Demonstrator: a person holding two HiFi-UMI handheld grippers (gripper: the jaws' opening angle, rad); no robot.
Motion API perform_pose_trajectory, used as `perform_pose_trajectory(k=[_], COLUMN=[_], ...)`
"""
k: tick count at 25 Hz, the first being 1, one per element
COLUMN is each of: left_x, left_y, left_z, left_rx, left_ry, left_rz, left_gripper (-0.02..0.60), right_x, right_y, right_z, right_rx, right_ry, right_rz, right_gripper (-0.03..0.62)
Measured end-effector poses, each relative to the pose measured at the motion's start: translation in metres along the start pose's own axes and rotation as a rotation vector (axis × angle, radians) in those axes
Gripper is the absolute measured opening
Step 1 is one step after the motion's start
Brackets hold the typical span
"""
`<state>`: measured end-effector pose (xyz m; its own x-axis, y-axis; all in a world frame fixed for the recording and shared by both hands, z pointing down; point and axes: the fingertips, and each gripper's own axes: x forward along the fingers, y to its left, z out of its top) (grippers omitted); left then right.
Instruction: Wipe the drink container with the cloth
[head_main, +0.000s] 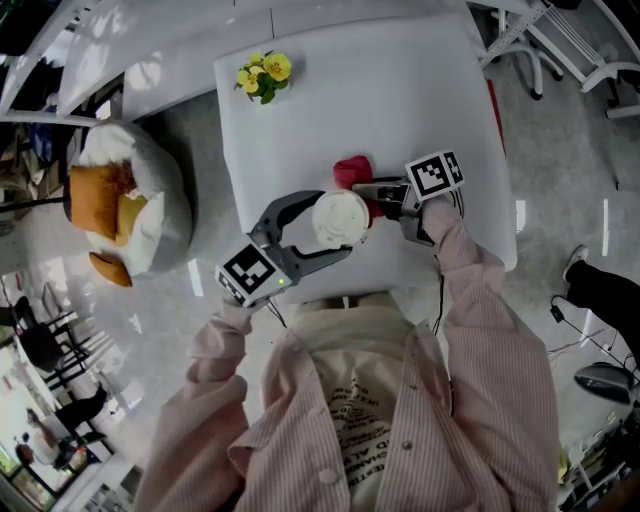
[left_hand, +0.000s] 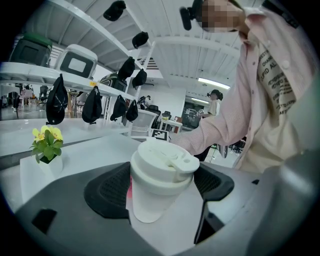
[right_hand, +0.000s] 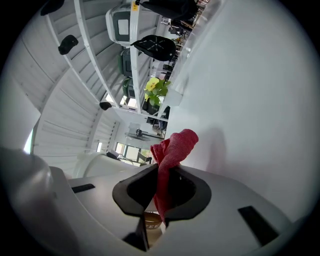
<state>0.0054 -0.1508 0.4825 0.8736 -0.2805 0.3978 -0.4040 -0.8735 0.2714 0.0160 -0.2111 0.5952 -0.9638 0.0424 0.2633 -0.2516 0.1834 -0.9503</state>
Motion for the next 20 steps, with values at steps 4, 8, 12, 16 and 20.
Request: perform_pose_trajectory(k=[4,8,12,16,20], left_x=[0.0,0.0,0.0,0.001,0.002], left_y=[0.001,0.001,0.001,0.0,-0.002], left_z=[-0.001,0.0,0.0,-0.001,-0.002], left_rx=[0.002,-0.006,-0.009,0.002,-0.001], left_ry=[-0.001,-0.005,-0.005,-0.006,-0.008], left_rz=[0.0,0.001,0.002,0.013,0.045], left_gripper=[0.383,0.383,0.383,0.383,0.383], right_x=[0.003,0.003,0.002,-0.004,-0.012], right_y=[-0.006,-0.009,-0.008,-0.001,0.011], right_z=[0.0,-0.001,0.0,0.001,0.0], right_rx=[0.002,0.003,-0.007,-0.068,-0.134], right_ry=[-0.005,-0.015,-0.029,-0.054,-0.091], right_rz=[-0.026,-0.042,-0.057,-0.077,-0.096], right_gripper=[0.04,0.04,0.04,0.04,0.04])
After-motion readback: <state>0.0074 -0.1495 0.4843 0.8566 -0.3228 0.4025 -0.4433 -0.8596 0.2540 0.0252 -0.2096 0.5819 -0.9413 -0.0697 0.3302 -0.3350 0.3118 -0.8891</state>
